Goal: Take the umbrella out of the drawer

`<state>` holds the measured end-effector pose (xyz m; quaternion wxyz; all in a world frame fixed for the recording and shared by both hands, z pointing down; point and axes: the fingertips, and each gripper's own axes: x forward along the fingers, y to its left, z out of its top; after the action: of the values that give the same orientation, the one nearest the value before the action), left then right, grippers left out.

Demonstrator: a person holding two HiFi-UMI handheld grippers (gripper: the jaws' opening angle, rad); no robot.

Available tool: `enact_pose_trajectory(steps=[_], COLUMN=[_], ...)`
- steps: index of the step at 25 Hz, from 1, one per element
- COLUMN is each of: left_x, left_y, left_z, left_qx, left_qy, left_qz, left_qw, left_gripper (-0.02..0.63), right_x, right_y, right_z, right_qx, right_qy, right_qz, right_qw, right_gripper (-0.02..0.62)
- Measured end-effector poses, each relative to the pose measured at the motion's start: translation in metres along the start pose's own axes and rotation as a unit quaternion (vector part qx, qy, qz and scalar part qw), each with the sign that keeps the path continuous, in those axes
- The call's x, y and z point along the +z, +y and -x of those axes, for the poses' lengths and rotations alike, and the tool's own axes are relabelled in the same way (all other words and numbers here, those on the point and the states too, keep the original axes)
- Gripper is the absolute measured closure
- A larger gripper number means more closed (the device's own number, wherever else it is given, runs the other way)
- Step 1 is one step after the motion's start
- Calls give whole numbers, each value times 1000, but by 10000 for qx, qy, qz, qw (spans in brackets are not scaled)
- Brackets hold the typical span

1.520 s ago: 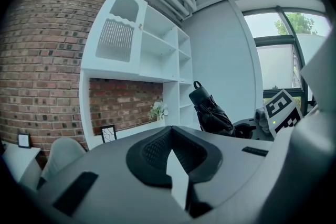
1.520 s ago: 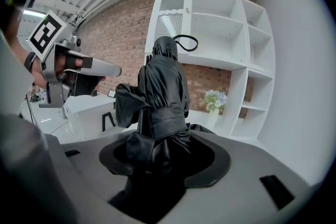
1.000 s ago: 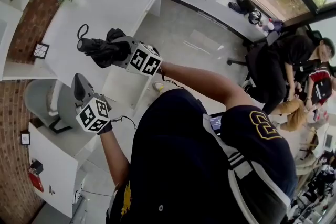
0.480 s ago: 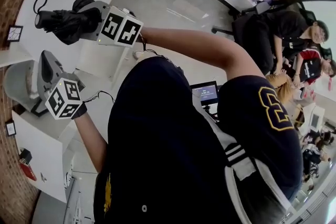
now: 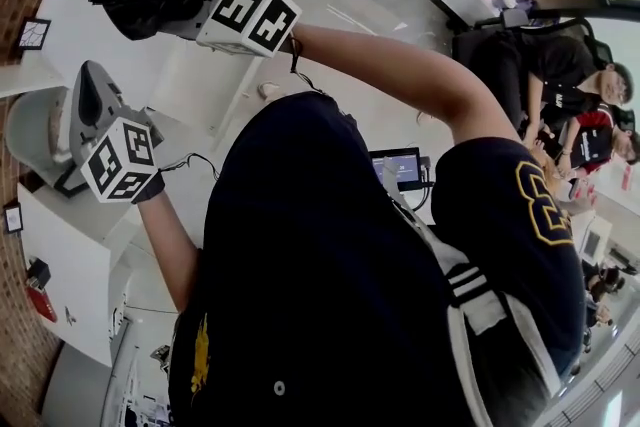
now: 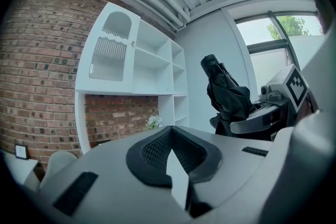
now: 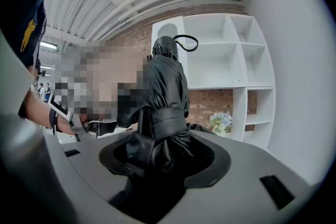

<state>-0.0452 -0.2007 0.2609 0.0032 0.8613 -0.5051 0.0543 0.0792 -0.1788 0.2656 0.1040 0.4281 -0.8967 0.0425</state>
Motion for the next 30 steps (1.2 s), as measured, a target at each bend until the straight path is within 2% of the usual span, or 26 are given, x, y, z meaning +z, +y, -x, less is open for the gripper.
enact_pose_trajectory(steps=[18,30], left_x=[33,67], left_y=[4,14], left_z=[-4,-20], left_qx=[102,185], left_qy=[-266,-545], left_qz=[-75,-110], left_qw=[9996,9983], left_gripper=[589,589], right_x=[48,67], right_y=[-18,-30], right_z=[8,8], right_qx=[-95,-139], right_qy=[-521,-677], right_qz=[29,83], right_qw=[9986,9976], right_gripper=[341,341])
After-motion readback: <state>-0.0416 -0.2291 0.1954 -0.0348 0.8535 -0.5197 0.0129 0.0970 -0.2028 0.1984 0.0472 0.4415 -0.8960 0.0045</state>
